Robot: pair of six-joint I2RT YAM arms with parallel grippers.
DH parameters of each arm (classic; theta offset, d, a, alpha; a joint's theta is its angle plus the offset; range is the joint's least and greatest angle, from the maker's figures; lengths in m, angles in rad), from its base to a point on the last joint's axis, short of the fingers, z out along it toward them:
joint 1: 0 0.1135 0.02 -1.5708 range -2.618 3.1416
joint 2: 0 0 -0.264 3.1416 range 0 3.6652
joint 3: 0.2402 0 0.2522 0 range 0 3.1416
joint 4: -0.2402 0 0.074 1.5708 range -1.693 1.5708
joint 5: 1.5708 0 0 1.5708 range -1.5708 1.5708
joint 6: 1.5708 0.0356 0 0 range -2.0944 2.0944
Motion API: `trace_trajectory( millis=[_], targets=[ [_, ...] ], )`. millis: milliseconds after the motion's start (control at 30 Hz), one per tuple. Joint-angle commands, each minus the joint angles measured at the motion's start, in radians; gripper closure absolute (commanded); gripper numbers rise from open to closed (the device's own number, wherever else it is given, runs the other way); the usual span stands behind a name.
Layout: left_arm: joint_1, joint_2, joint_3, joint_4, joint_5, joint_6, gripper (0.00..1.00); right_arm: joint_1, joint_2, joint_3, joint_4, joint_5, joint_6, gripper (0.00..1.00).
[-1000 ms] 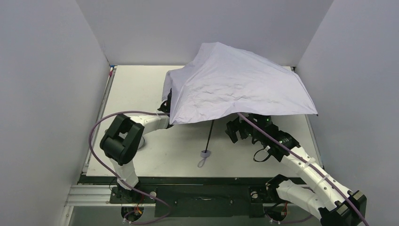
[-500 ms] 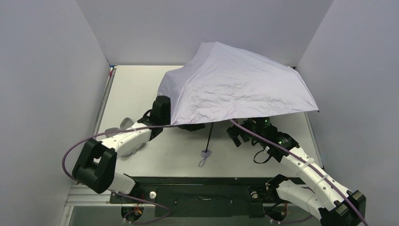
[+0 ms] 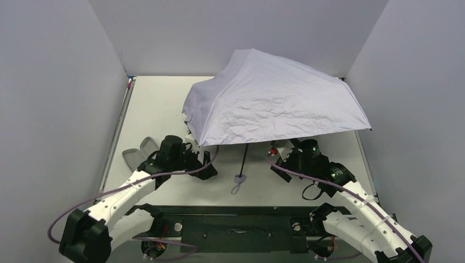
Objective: Open the umbrella
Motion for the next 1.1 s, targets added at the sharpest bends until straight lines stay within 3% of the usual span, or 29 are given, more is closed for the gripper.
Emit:
trace_trajectory(
  millis=[0,133,300,367,467,533,767,933,1067],
  targets=[
    [0.036,-0.171,-0.023,-0.06,-0.03,-0.024,0.03,-0.008,-0.08,-0.045,-0.037,0.079,-0.049,0.17],
    [0.128,-0.23,0.044,-0.187,-0.081,-0.023,0.03,-0.008,-0.173,-0.086,-0.027,0.182,-0.026,0.17],
    [0.197,-0.52,0.049,-0.243,-0.179,-0.011,0.03,-0.009,-0.306,-0.116,-0.012,0.32,0.017,0.16],
    [0.217,-0.566,0.099,-0.308,-0.269,-0.004,0.03,-0.01,-0.367,-0.128,-0.01,0.357,0.023,0.16],
    [0.297,-0.573,0.139,-0.35,-0.518,0.0,0.03,-0.02,-0.447,-0.138,-0.002,0.389,0.039,0.15],
    [0.337,-0.563,0.155,-0.355,-0.607,0.015,0.03,-0.04,-0.467,-0.138,0.011,0.392,0.067,0.15],
    [0.394,-0.48,0.205,-0.363,-0.6,0.095,0.03,-0.156,-0.444,-0.151,0.103,0.407,0.162,0.14],
    [0.393,-0.265,0.274,-0.42,-0.761,0.125,0.03,-0.235,-0.348,-0.131,0.171,0.365,0.29,0.13],
    [0.394,-0.158,0.301,-0.399,-0.802,0.139,0.03,-0.273,-0.286,-0.109,0.193,0.348,0.342,0.13]
  ],
)
